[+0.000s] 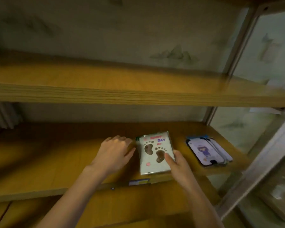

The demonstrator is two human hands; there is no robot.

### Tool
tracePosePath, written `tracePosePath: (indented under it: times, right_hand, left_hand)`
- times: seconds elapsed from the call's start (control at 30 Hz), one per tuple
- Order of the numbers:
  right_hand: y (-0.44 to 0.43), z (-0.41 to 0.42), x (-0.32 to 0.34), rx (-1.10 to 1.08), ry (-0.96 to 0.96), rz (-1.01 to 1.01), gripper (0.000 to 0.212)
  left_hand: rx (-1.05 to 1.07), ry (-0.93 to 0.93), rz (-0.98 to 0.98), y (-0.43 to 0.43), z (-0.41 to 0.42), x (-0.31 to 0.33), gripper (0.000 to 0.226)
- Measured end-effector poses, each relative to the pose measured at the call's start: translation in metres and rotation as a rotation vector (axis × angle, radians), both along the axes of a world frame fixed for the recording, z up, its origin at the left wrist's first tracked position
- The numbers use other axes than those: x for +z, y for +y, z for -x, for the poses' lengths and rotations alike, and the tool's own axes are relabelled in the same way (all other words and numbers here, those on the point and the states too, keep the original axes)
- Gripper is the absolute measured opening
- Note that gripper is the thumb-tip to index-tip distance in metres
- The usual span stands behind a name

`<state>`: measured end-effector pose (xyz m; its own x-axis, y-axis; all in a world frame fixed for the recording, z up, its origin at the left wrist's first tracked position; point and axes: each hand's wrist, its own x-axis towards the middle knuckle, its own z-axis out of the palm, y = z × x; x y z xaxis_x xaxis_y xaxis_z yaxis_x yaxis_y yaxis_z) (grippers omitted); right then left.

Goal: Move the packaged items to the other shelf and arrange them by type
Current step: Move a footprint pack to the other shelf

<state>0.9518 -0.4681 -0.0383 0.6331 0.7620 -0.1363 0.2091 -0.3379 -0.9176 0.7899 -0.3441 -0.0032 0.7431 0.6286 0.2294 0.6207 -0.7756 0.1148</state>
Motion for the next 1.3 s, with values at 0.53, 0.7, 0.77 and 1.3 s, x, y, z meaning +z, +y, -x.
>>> tracePosePath:
  times: [0.53, 0.7, 0.77, 1.3]
  right_hand:
    - [0.016, -0.029, -0.010, 0.219, -0.899, 0.336, 0.051]
    - [0.020, -0.017, 0.006, 0.423, -0.924, 0.242, 0.055]
    - [0.024, -0.005, 0.015, 0.549, -0.944, 0.194, 0.052]
    - [0.050, 0.190, 0.059, 1.195, -0.985, -0.127, 0.038]
  left_hand:
    - [0.371, -0.036, 0.006, -0.046, 0.004, -0.016, 0.044]
    - [0.433, 0.011, 0.001, -0.054, 0.020, -0.017, 0.042]
    - [0.468, 0.035, -0.008, -0.060, 0.031, -0.017, 0.043]
    - [0.910, -0.009, -0.070, -0.117, 0.222, -0.015, 0.045]
